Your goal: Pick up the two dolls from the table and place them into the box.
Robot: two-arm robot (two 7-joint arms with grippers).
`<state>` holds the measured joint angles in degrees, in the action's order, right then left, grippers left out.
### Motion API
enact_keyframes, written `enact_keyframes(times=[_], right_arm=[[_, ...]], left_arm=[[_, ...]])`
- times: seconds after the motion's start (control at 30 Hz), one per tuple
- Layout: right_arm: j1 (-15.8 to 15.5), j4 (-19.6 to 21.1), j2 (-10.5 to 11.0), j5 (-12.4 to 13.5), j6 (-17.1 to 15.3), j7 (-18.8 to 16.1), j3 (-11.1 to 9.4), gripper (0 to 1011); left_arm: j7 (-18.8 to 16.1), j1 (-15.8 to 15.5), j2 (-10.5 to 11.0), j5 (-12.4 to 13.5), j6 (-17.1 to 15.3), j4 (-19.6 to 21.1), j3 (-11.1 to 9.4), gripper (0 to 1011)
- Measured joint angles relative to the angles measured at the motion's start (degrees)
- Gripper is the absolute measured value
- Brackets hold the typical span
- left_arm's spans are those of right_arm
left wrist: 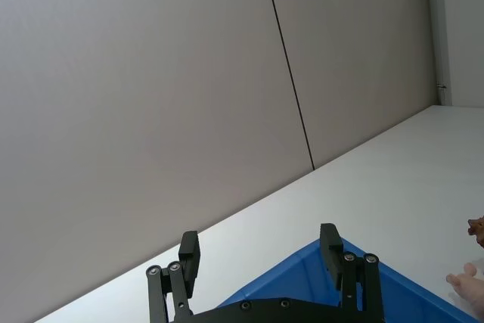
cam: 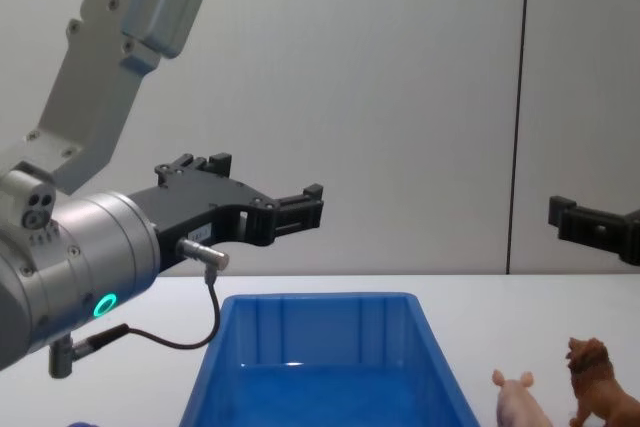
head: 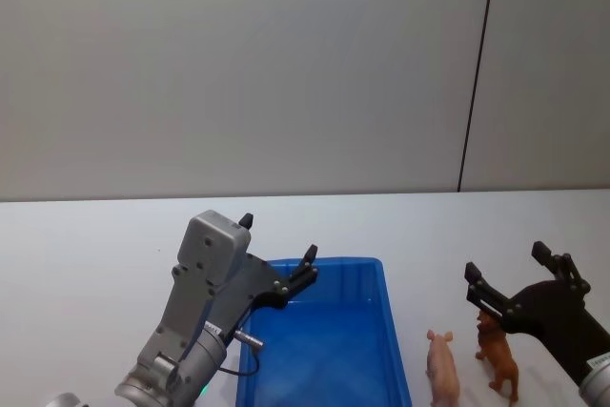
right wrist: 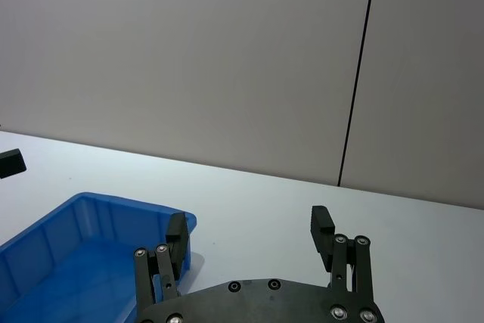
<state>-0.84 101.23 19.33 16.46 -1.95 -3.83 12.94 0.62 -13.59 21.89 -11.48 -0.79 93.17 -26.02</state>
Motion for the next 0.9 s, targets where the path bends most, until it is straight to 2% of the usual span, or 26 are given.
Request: enact_keyframes(times=[0.9], right_arm=[[-0.01, -0.24, 0.23, 0.06, -0.14, -0.32, -0.19, 1001]], left_arm=[[0.00, 0.00, 0.00, 0.00, 0.00, 0.00, 0.00, 1001]])
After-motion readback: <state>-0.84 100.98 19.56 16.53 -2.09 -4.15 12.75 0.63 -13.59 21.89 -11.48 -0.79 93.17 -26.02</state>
